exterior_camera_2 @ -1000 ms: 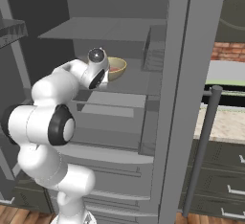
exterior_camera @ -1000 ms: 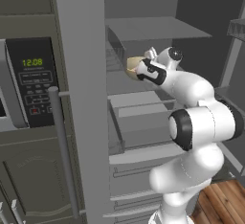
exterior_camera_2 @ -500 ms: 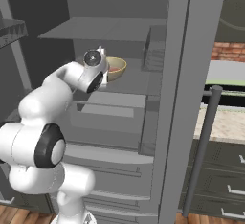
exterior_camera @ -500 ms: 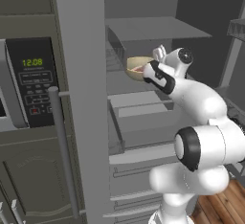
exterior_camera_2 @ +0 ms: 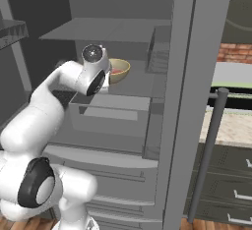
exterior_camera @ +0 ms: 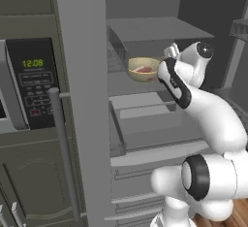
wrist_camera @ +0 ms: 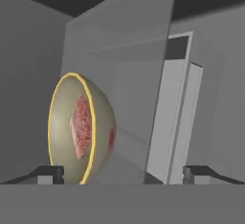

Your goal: Place one of the steaks on the plate and the other in the bowl. Then place the bowl in the fridge.

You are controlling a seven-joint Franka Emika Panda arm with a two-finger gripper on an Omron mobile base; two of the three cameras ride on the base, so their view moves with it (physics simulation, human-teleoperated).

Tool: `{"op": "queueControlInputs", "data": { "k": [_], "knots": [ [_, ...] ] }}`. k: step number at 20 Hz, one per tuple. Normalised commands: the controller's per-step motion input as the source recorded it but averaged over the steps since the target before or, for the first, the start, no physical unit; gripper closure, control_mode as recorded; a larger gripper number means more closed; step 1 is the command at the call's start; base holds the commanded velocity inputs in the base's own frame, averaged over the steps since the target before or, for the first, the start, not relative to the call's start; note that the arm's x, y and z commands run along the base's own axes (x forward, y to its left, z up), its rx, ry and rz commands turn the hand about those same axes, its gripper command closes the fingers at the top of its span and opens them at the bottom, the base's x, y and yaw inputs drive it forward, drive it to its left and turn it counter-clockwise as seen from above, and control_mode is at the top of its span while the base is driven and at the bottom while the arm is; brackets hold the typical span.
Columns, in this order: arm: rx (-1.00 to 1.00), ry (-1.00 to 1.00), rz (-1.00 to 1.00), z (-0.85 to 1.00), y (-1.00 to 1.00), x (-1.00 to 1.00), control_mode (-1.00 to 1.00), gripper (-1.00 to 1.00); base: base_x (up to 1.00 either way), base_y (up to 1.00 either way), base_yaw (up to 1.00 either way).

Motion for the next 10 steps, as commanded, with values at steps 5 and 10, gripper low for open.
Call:
{"op": "queueControlInputs", "data": {
  "k": [5,10],
  "knots": [
    [-0.2,0.24,0.1,-0.11,-0.07,-0.85,-1.0,-1.0,0.0,0.0,0.0],
    [-0.46,0.19,0.36,-0.18,0.02,-0.73,-1.0,-1.0,0.0,0.0,0.0]
  ]
}}
